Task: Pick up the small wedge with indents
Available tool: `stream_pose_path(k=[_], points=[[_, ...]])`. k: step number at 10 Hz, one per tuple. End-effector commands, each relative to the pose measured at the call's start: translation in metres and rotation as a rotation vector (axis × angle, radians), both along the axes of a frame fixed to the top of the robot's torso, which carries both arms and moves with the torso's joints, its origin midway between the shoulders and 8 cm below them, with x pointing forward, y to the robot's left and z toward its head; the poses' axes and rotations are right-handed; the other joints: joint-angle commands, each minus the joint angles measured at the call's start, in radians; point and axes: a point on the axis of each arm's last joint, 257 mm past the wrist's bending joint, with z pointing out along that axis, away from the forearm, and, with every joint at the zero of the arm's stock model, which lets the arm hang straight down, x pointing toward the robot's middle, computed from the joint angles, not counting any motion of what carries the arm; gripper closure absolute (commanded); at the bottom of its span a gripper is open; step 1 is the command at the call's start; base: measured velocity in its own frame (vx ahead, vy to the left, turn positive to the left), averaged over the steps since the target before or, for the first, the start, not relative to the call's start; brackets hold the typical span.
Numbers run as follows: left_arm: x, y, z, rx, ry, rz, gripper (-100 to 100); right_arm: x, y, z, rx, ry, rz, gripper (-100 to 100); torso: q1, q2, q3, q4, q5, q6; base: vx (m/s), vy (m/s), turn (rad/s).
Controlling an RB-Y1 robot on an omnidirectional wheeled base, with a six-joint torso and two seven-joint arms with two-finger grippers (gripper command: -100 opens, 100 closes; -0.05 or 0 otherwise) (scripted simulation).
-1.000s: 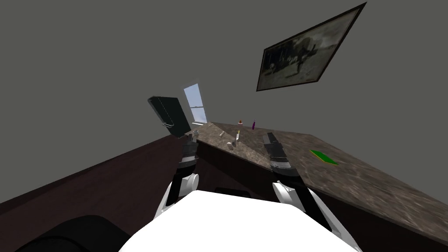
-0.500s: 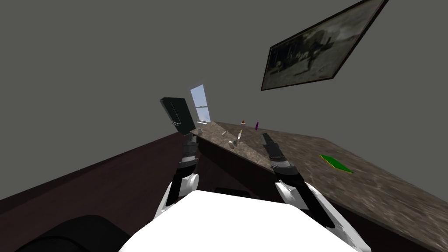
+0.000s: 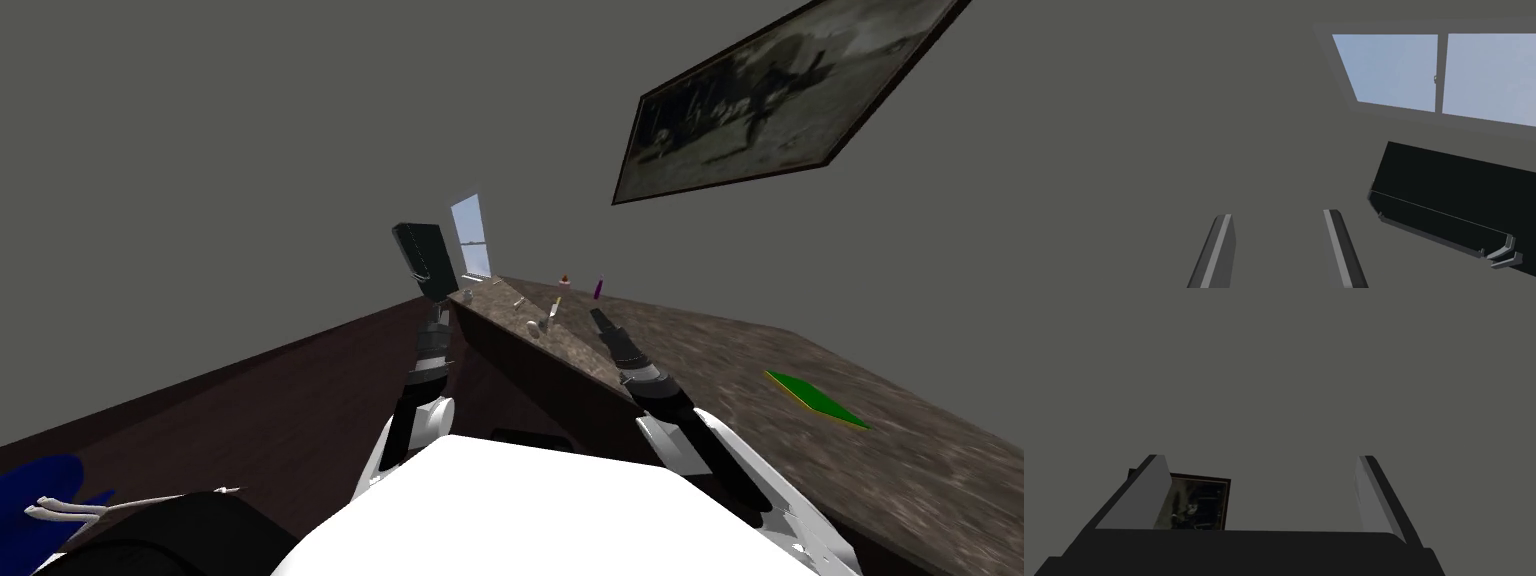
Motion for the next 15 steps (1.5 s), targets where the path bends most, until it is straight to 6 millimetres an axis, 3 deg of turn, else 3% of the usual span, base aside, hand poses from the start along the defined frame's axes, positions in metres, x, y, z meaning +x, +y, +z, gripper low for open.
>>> stream_pose_path(k=[1,6,8,12,13,15], points=[[0.0,0.0,0.0,0.0,0.0,0.0,0,0.0,0.004,-0.006,-0.053,0.002,0.011,-100,0.0,0.0,0.0,0.0,0.0,0.0,-0.04,-0.054,0.121],[0.0,0.0,0.0,0.0,0.0,0.0,0,0.002,0.014,-0.038,-0.263,0.02,0.036,-100,-0.001,-0.002,-0.001,0.0,0.0,0.001,-0.03,-0.055,0.225],[0.0,0.0,0.0,0.0,0.0,0.0,0,0.001,0.015,-0.041,-0.301,0.024,0.05,-100,0.0,-0.002,-0.001,0.0,0.0,0.001,-0.024,-0.032,0.052],[0.0,0.0,0.0,0.0,0.0,0.0,0,0.0,0.015,-0.075,-0.479,0.048,0.074,-100,0.001,-0.003,-0.002,-0.001,0.0,0.0,-0.021,-0.032,0.245],[0.0,0.0,0.0,0.0,0.0,0.0,0,-0.001,0.012,-0.091,-0.539,0.06,0.074,-100,0.001,-0.003,-0.002,-0.001,0.0,0.001,-0.019,-0.034,0.313],[0.0,0.0,0.0,0.0,0.0,0.0,0,-0.002,0.011,-0.094,-0.583,0.063,0.09,-100,0.001,-0.003,-0.002,-0.001,0.0,0.001,-0.006,-0.025,0.072]])
